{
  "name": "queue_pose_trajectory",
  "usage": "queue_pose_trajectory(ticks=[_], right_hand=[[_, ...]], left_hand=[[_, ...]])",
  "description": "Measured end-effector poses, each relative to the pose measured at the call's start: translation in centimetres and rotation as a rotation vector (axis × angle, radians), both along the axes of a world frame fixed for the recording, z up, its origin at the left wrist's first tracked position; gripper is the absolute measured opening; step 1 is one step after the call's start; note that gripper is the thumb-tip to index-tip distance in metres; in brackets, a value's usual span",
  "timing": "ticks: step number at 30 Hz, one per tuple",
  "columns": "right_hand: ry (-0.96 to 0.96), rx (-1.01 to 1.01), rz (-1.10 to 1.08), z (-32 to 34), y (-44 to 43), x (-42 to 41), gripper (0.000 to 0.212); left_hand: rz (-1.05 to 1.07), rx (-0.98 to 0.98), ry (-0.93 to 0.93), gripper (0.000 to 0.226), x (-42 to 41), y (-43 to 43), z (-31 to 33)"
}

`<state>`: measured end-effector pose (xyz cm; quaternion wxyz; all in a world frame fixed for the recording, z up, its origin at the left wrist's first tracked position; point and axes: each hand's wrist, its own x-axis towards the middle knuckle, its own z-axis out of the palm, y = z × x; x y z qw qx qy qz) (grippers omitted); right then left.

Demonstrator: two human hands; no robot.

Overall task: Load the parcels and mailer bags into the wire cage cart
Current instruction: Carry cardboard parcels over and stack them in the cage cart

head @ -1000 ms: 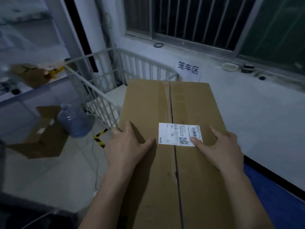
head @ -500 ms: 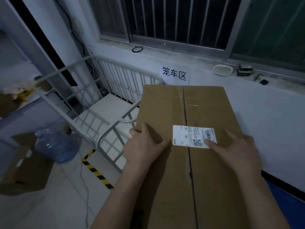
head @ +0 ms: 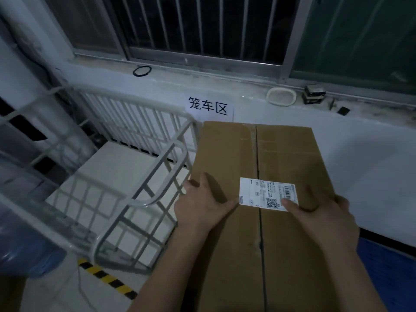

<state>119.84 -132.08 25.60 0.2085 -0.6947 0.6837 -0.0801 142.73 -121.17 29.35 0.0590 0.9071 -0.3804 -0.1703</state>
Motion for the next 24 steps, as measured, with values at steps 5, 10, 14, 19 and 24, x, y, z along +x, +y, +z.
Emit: queue_pose_trajectory(ticks=[5,10,14,19,24], right_hand=[[0.029,-0.006,-0.106,-4.8,-1.7,6.2,0.097],[-0.079,0.06,-0.232,-11.3,-3.5,9.9,0.107],[-0.063,0.072,-0.248,-17.5,-6.6,11.7,0.104],[-0.056,0.12,-0.223,-26.8,-9.5,14.0,0.102],[-0.106,0.196,-0.145,-35.0,-11.3,17.4,0.106]], left_hand=[[-0.089,-0.002,0.009,0.122,7.5,-4.6,-5.1],[-0.164,0.005,0.087,0.127,11.8,-9.3,-11.6],[-0.169,0.017,0.117,0.126,13.6,-12.2,-18.5],[-0.135,0.081,0.131,0.122,15.7,-15.0,-27.4],[-0.078,0.085,0.148,0.119,19.5,-16.7,-35.7]])
